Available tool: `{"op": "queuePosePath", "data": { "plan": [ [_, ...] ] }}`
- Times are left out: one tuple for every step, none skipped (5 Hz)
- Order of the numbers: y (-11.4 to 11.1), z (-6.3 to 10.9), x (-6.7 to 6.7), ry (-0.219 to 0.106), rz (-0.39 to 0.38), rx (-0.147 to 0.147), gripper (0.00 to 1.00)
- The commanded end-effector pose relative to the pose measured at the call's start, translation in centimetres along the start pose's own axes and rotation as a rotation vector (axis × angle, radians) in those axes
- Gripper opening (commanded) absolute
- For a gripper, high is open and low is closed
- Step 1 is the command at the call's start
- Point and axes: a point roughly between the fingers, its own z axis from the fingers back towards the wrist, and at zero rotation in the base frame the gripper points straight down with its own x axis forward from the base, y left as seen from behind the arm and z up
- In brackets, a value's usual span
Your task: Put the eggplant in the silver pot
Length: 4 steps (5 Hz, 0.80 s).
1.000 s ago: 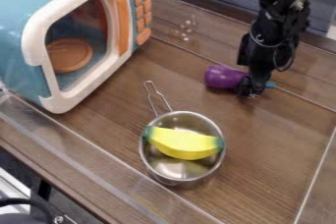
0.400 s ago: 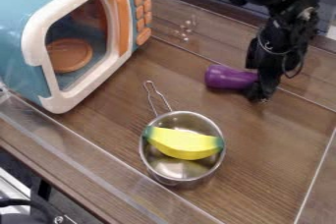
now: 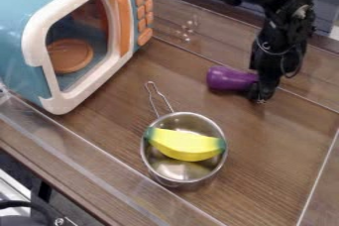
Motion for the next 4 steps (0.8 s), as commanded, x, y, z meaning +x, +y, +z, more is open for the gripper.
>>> {"op": "queuePosePath", "data": {
  "plan": [
    [0.1, -0.4, -0.4, 0.004, 0.019, -0.017, 1.0],
    [0.5, -0.7, -1.7, 0.016, 0.063, -0.028, 1.0],
    [0.8, -0.9, -2.9, 0.026, 0.106, -0.04, 1.0],
    [0.8, -0.9, -3.4, 0.021, 0.108, -0.057, 1.0]
  ]
}}
